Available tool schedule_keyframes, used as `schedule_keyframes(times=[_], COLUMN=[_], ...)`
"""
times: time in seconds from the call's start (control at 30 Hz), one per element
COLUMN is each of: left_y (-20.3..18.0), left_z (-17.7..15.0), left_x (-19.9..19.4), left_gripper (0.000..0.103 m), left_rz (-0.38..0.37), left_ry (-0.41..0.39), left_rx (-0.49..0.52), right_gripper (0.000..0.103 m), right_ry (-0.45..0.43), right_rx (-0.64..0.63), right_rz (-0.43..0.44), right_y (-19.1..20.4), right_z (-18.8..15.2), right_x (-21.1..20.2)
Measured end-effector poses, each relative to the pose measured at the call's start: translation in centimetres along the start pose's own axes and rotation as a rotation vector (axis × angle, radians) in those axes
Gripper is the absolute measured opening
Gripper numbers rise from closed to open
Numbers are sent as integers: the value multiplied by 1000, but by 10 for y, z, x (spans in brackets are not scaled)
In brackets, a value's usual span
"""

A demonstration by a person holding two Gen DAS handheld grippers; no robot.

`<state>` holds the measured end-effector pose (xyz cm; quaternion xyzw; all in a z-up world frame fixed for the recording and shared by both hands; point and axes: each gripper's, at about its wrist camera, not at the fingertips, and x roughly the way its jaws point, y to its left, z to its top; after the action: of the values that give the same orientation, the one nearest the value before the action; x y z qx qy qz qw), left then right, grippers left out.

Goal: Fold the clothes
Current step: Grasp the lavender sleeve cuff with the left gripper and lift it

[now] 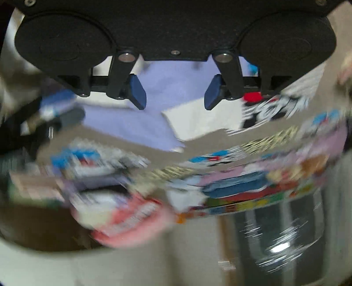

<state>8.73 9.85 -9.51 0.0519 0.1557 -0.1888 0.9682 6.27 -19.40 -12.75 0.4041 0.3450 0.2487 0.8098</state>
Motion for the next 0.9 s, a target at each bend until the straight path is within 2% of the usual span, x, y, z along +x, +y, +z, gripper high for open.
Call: schedule_keyframes(times=[0.13, 0.23, 0.43, 0.6, 0.73, 0.9], left_y=[41, 55, 63, 67, 70, 75], left_z=[3, 4, 9, 7, 6, 5], left_x=[-8, -18, -26, -35, -37, -39], left_gripper=[59, 59, 59, 59, 59, 59], left_rz=[38, 37, 38, 28, 24, 24], left_ry=[-61, -104, -133, -145, -150, -155], left_rx=[-279, -372, -421, -438, -448, -473], right_gripper=[73, 73, 79, 82, 81, 73], right_ry=[-8, -4, 22, 12, -65, -168], right_rx=[115, 220, 275, 251, 271, 310], right_rz=[-20, -23, -72, -99, -96, -87], right_y=[-2, -5, 2, 11, 8, 0], right_z=[12, 18, 20, 19, 14, 4], right_x=[36, 60, 93, 107, 104, 103])
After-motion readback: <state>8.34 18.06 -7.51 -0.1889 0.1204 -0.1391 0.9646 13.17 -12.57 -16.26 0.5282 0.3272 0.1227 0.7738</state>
